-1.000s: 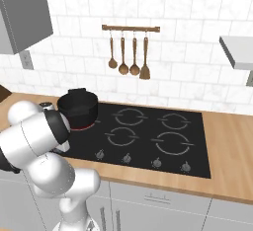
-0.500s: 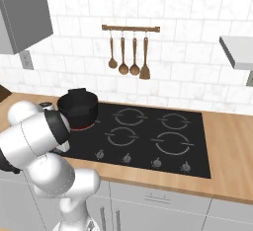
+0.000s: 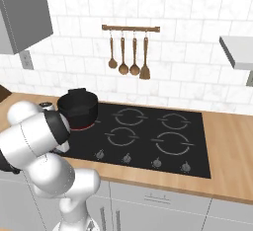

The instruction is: Turn off the front left burner of the stove.

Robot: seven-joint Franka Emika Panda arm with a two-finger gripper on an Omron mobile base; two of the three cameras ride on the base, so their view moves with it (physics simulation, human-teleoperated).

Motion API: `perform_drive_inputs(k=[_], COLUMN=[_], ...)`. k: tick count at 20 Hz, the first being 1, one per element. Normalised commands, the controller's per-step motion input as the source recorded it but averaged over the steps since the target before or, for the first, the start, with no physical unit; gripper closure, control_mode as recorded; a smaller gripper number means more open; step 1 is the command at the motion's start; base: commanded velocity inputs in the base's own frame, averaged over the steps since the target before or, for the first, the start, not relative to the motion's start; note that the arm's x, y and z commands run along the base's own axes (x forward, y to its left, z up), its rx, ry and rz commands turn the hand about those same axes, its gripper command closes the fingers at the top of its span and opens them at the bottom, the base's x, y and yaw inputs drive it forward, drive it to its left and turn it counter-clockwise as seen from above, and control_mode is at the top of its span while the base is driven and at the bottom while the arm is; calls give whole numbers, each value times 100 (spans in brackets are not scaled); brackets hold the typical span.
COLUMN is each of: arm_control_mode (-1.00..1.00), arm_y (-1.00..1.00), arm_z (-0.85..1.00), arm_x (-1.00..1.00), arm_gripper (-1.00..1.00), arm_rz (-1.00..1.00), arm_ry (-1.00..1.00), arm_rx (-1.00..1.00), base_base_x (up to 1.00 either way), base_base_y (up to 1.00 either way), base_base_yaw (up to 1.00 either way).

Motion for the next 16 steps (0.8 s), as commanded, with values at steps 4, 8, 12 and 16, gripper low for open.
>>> perform_drive_inputs(k=[4, 8, 12, 16], arm_control_mode=[-100, -100, -100, -100], arm_y=[0, 0, 0, 0], arm_z=[-16, -19, -17, -14], arm_x=[-16, -14, -13, -7], arm_gripper=[100, 100, 100, 100], arm_rz=[-10, -14, -18, -23], arm_ry=[0, 0, 0, 0], arm_rx=[0, 0, 0, 0], base_base_x=[0, 0, 0, 0], base_base_y=[0, 0, 0, 0], base_base_yaw=[0, 0, 0, 0])
